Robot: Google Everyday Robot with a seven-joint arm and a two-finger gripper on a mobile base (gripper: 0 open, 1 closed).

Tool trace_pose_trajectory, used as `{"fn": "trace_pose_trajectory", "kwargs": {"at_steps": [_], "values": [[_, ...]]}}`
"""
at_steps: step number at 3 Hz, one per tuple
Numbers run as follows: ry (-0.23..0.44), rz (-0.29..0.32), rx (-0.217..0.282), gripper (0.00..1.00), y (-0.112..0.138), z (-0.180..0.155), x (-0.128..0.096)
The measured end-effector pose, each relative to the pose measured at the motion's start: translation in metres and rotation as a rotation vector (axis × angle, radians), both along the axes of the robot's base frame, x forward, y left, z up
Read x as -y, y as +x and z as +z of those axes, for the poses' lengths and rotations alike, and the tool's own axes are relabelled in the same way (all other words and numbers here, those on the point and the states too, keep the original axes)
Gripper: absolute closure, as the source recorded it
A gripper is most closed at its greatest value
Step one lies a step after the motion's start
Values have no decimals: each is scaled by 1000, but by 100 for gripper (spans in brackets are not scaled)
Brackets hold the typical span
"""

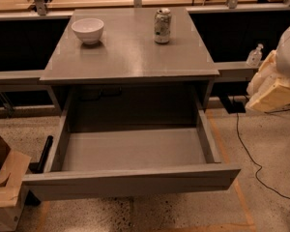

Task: Close top drawer

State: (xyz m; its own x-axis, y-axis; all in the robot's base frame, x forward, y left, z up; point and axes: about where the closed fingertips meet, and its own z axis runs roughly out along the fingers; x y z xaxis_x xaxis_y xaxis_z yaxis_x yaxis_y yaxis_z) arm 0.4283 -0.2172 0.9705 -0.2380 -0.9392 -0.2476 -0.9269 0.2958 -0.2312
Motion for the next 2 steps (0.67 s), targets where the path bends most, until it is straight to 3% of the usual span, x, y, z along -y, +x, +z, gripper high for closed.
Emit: {"fn": "trace_pose_trajectory", "kwargs": {"at_steps": [1, 2], "values": [[-54, 24, 2, 87, 1, -1, -3], [-62, 14, -69, 100, -3, -49, -6]]}}
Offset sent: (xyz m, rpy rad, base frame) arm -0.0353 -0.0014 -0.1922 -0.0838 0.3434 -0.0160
